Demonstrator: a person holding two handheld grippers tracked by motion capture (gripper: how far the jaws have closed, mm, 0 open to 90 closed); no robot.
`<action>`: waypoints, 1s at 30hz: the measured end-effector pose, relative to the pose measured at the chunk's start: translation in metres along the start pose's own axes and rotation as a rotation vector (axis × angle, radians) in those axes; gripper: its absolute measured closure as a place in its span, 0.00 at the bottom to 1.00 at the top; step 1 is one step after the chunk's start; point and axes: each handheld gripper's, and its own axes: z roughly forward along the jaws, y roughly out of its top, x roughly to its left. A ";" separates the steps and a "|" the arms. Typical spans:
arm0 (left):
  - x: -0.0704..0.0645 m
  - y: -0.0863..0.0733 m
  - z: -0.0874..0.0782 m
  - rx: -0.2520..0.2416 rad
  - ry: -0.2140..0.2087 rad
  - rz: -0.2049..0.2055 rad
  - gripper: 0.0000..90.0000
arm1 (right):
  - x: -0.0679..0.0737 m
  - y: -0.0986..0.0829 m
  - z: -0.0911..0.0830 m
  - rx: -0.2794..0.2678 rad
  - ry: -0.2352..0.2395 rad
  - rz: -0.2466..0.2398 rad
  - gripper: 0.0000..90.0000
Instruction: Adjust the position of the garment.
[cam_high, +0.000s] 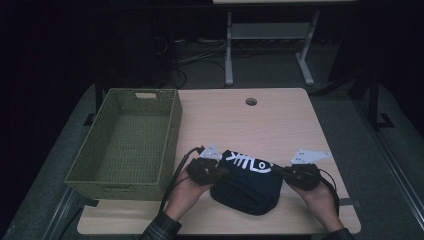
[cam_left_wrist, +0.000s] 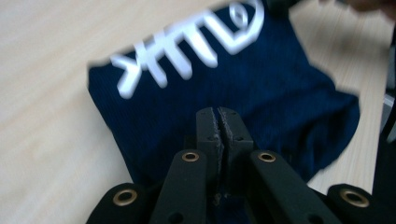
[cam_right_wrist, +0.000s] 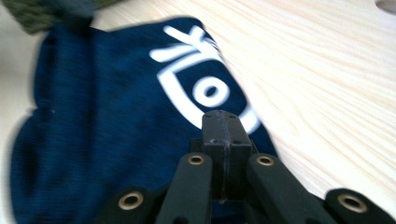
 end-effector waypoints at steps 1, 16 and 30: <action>0.000 -0.003 0.002 0.014 -0.002 0.000 0.97 | -0.003 -0.002 0.002 0.010 -0.005 0.007 1.00; 0.013 -0.016 0.022 0.118 0.081 0.001 1.00 | -0.003 -0.016 0.020 0.110 0.018 0.023 1.00; 0.028 0.000 0.005 0.020 0.082 -0.078 0.68 | -0.005 -0.027 -0.022 -0.002 -0.080 0.049 0.66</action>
